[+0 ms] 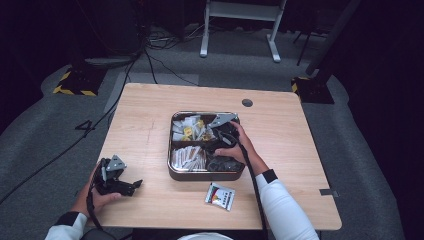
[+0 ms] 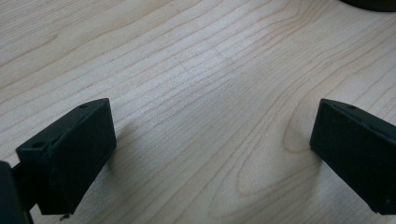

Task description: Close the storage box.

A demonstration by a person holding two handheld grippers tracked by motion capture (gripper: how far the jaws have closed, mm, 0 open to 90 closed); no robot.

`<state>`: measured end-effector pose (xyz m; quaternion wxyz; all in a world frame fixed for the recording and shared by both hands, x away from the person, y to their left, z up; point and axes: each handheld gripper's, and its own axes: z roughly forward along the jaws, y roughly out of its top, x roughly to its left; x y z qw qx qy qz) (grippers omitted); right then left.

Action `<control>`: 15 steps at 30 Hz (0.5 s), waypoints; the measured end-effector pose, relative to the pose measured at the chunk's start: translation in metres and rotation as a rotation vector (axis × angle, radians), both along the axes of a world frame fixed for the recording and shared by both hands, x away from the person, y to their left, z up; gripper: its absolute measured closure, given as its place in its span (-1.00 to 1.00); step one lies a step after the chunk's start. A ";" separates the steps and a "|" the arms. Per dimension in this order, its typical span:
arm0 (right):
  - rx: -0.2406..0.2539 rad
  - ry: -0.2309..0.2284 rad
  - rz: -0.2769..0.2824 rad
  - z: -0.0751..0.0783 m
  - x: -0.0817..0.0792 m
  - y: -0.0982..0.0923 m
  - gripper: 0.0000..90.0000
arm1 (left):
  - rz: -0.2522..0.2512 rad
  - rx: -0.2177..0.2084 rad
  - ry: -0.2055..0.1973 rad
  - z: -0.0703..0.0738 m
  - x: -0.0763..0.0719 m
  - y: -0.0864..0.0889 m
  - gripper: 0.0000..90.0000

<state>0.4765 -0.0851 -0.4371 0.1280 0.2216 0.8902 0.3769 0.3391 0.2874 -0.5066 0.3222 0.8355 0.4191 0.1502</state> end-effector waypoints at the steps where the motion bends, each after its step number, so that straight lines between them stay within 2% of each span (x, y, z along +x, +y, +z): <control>1: -0.013 -0.012 -0.003 0.001 0.000 0.000 -0.57 | 0.000 0.000 0.000 0.000 0.000 0.000 -0.99; 2: -0.026 -0.026 -0.012 0.003 -0.002 -0.001 -0.57 | 0.000 0.000 0.000 0.000 0.000 0.000 -0.99; 12: -0.040 -0.033 -0.011 0.010 -0.007 -0.016 -0.50 | 0.000 0.000 0.000 0.000 0.000 0.000 -0.99; 15: -0.048 -0.049 -0.016 0.014 -0.009 -0.022 -0.48 | 0.000 -0.001 0.000 0.000 0.000 0.000 -0.99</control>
